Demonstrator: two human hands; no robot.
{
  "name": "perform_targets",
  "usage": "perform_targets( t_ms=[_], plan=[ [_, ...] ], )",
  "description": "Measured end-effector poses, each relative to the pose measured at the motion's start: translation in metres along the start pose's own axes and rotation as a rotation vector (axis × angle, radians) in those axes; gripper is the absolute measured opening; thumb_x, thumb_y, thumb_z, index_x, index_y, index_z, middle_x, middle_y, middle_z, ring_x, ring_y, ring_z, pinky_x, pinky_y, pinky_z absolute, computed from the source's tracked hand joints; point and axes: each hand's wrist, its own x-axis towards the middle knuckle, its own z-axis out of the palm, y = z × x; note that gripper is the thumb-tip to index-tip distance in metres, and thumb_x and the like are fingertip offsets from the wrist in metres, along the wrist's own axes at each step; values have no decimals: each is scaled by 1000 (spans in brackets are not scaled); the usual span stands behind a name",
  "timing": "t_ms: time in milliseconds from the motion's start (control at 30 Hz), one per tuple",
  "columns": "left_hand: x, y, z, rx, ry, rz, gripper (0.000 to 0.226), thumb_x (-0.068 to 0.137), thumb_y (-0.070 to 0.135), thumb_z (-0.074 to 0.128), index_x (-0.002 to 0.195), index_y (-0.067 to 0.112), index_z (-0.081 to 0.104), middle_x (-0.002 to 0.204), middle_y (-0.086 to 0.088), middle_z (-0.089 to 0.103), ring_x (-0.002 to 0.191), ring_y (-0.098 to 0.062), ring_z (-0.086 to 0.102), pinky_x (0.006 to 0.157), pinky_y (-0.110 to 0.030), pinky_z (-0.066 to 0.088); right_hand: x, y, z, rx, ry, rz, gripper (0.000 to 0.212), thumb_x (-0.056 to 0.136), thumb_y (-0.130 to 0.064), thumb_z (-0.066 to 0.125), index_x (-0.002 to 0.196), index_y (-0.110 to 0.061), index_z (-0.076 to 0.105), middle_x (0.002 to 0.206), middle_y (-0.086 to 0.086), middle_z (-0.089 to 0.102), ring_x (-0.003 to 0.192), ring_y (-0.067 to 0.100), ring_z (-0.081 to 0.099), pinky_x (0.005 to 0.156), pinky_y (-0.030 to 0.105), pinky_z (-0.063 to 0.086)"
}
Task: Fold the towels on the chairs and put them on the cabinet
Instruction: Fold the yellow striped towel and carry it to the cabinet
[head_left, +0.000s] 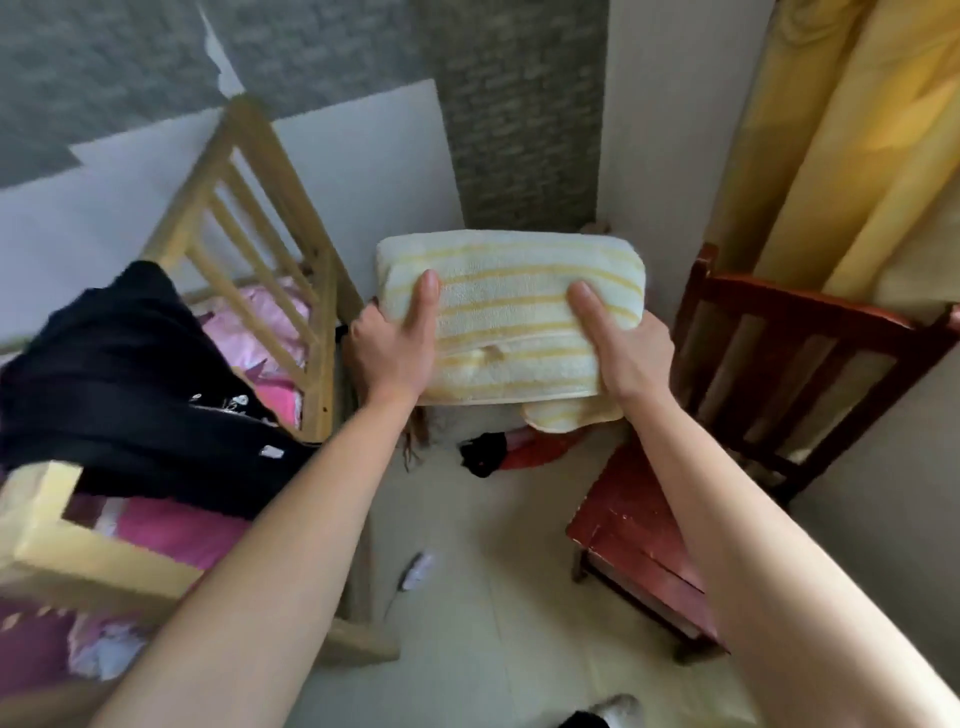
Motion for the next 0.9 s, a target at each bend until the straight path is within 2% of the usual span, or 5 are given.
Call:
perform_targets(
  t_ms=[200,300,500,667,900],
  plan=[
    [-32,-82,-254,-1,363,-10,64,83,76,51,83,13,66,80,1,69,81,-18,67,71,-32,54,-163,-86,140,-40,-255,-285,65,66,-89,58,99,-34,70,92,-15,68,94,11,65,89,32,52],
    [-76,-143,-391,47,540,-112,86,72,91,39,85,11,67,80,-3,70,77,-22,68,65,-31,56,-278,-113,212,-44,-394,-406,60,70,-86,58,95,-32,70,84,-17,66,90,12,65,82,29,49],
    [-180,-217,-642,117,850,-176,45,86,67,56,80,24,66,69,16,63,72,-10,65,63,-23,52,-510,-171,344,-2,-723,-601,68,66,-94,49,92,-34,69,95,-8,72,99,18,69,91,37,53],
    [-235,-277,-771,197,1083,-293,75,73,87,43,81,16,68,79,0,70,81,-24,67,67,-31,50,-641,-197,426,6,-976,-625,57,73,-85,55,91,-33,67,89,-12,65,90,13,62,80,29,44],
    [-267,-388,-916,268,1234,-380,64,79,80,44,90,23,69,87,4,69,86,-18,64,73,-27,44,-801,-195,578,34,-1213,-645,52,72,-85,59,85,-35,68,84,-18,69,89,10,66,80,30,50]
  ],
)
